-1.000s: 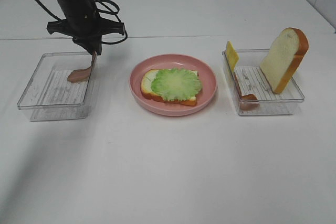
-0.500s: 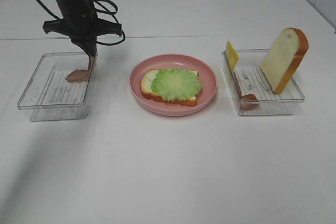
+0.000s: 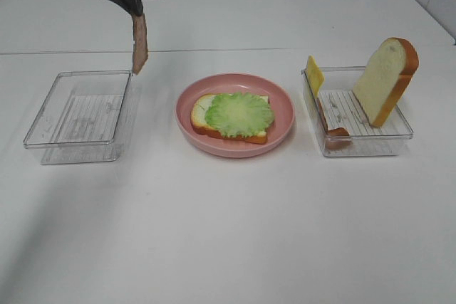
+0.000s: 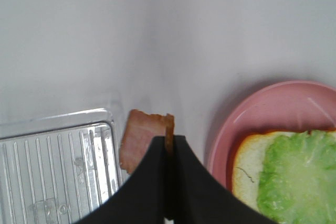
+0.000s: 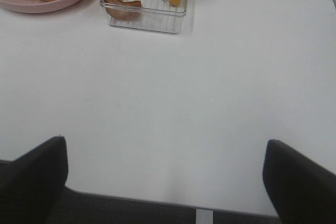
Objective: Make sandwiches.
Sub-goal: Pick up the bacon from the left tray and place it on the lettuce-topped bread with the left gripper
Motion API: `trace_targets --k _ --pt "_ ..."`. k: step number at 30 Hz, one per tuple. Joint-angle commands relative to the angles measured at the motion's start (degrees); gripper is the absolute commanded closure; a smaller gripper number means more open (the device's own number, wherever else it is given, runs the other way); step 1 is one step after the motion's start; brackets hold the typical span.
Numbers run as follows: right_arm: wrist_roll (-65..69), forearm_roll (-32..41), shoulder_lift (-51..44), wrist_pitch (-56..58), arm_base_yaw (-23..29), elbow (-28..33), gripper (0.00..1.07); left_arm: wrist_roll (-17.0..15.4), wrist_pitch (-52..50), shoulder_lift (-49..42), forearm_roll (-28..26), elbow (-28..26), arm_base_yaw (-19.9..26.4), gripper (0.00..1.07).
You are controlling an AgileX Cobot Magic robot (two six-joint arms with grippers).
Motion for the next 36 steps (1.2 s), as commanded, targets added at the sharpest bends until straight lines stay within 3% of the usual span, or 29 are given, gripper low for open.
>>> trace_targets --k 1,10,21,33,36 --pt "0.0 0.17 -0.17 -0.23 0.0 0.06 0.09 0.34 5.73 -1.6 -0.69 -0.74 -1.09 1.07" --pt "0.0 0.17 -0.17 -0.23 0.0 0.06 0.09 2.64 3.27 -2.01 -5.44 -0.63 -5.67 1.07" --pt "0.0 0.17 -0.17 -0.23 0.0 0.06 0.09 2.75 -1.89 0.23 -12.66 -0.63 -11.57 1.07" --pt "0.0 0.17 -0.17 -0.23 0.0 0.06 0.09 10.31 -2.64 6.93 -29.79 -0.52 -13.12 1.07" --pt "0.0 0.17 -0.17 -0.23 0.0 0.06 0.09 11.52 -2.23 8.65 -30.65 -0.46 -13.12 1.07"
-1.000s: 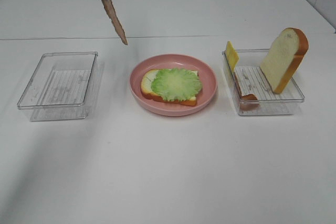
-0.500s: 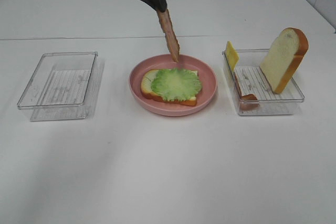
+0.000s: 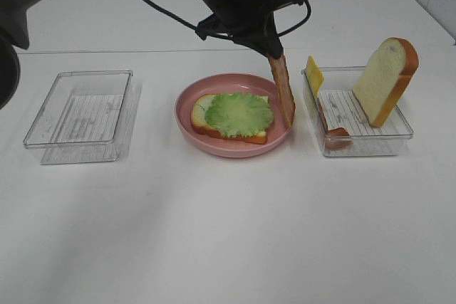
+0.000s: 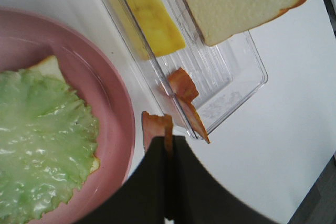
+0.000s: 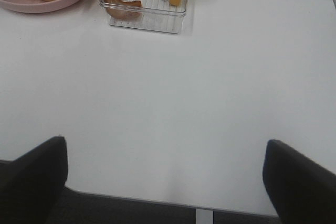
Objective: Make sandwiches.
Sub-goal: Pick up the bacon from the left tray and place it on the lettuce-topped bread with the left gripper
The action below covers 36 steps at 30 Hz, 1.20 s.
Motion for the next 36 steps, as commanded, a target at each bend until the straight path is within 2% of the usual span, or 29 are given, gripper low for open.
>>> trace_targets --k 1,11,15,24,29,32,34,35,36 --pt "0.0 0.17 -0.17 -0.23 0.0 0.06 0.09 1.38 0.74 1.43 -1.78 0.06 -0.34 1.07" --pt "0.0 0.17 -0.17 -0.23 0.0 0.06 0.09 1.2 0.8 4.58 3.5 0.06 1.89 1.07" --pt "0.0 0.17 -0.17 -0.23 0.0 0.06 0.09 1.2 0.57 4.58 7.56 0.06 3.15 1.07" --pt "0.0 0.17 -0.17 -0.23 0.0 0.06 0.09 2.23 0.52 5.9 9.45 0.06 3.21 1.07" --pt "0.0 0.17 -0.17 -0.23 0.0 0.06 0.09 2.06 0.0 6.02 14.67 0.06 3.21 1.07" --pt "0.0 0.17 -0.17 -0.23 0.0 0.06 0.09 1.55 -0.11 6.02 14.9 0.06 3.21 1.07" --pt "0.0 0.17 -0.17 -0.23 0.0 0.06 0.09 1.15 -0.74 6.02 14.9 0.06 3.21 0.95" --pt "0.0 0.17 -0.17 -0.23 0.0 0.06 0.09 1.15 -0.74 6.02 14.9 0.06 3.21 0.95" --pt "0.0 0.17 -0.17 -0.23 0.0 0.06 0.09 1.15 -0.74 6.02 14.84 0.06 3.21 0.9"
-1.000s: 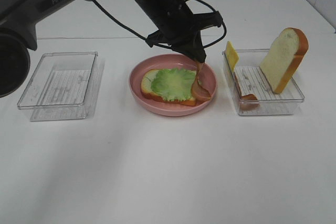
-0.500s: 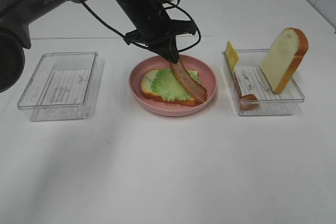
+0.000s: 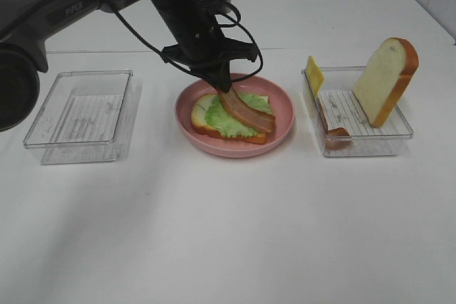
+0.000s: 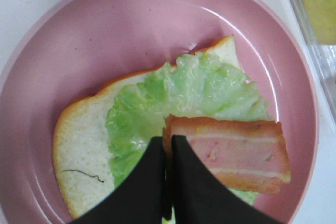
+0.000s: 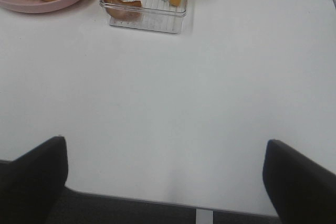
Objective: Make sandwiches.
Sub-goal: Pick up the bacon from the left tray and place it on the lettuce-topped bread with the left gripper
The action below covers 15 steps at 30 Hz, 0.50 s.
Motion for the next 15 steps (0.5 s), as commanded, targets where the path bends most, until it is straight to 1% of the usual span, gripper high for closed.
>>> trace_targets --k 1,2,3,4,5,6,7,8,9,10,15 --pt "0.0 0.17 -0.17 -0.23 0.0 0.06 0.09 -0.46 -0.57 -0.06 0.11 0.06 -0.06 0.9" --pt "0.0 0.17 -0.17 -0.23 0.0 0.06 0.09 -0.46 -0.57 -0.06 0.11 0.06 -0.06 0.78" --pt "0.0 0.17 -0.17 -0.23 0.0 0.06 0.09 -0.46 -0.57 -0.06 0.11 0.06 -0.06 0.6" --pt "0.0 0.17 -0.17 -0.23 0.0 0.06 0.09 -0.46 -0.57 -0.06 0.11 0.06 -0.06 0.6" --pt "0.0 0.17 -0.17 -0.23 0.0 0.06 0.09 -0.46 -0.57 -0.06 0.11 0.06 -0.06 0.49" --pt "0.0 0.17 -0.17 -0.23 0.0 0.06 0.09 -0.46 -0.57 -0.06 0.11 0.06 -0.06 0.49" --pt "0.0 0.17 -0.17 -0.23 0.0 0.06 0.09 -0.46 -0.57 -0.06 0.11 0.06 -0.06 0.26" --pt "0.0 0.17 -0.17 -0.23 0.0 0.06 0.09 -0.46 -0.29 -0.06 0.11 0.06 -0.06 0.09" --pt "0.0 0.17 -0.17 -0.23 0.0 0.06 0.09 -0.46 -0.29 -0.06 0.11 0.06 -0.06 0.09" --pt "0.0 0.17 -0.17 -0.23 0.0 0.06 0.09 -0.46 0.06 -0.06 0.17 0.06 -0.06 0.04" --pt "0.0 0.17 -0.17 -0.23 0.0 0.06 0.09 -0.4 2.06 -0.86 1.66 -0.17 -0.06 0.05"
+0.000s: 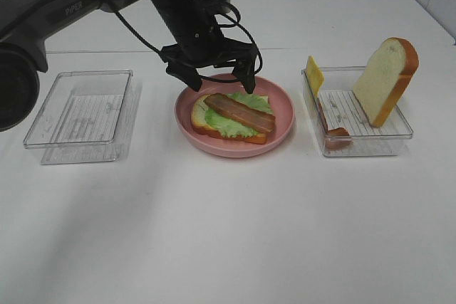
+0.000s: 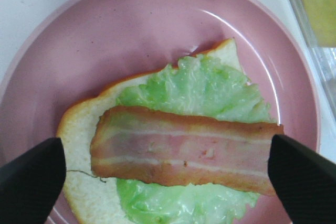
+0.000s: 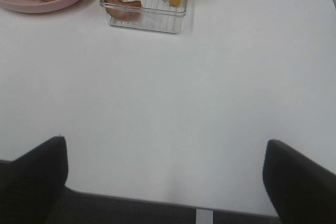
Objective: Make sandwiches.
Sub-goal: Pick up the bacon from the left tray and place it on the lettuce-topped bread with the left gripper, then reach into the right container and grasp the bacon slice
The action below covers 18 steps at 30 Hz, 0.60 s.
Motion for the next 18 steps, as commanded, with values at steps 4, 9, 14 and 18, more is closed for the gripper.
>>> trace_targets --k 4,9,14,18 --pt "0.0 0.17 -0.17 -0.23 0.0 0.06 0.09 -0.34 3.27 -2.64 3.21 -0.23 -0.06 0.05" --pt "0.0 0.17 -0.17 -0.23 0.0 0.06 0.09 -0.34 5.67 -6.3 5.9 -0.17 0.46 0.05" --pt "0.0 0.17 -0.17 -0.23 0.0 0.06 0.09 -0.34 8.71 -11.12 7.16 -0.11 1.95 0.05" --pt "0.0 0.17 -0.17 -0.23 0.0 0.06 0.09 -0.97 8.71 -16.62 8.59 2.29 3.61 0.05"
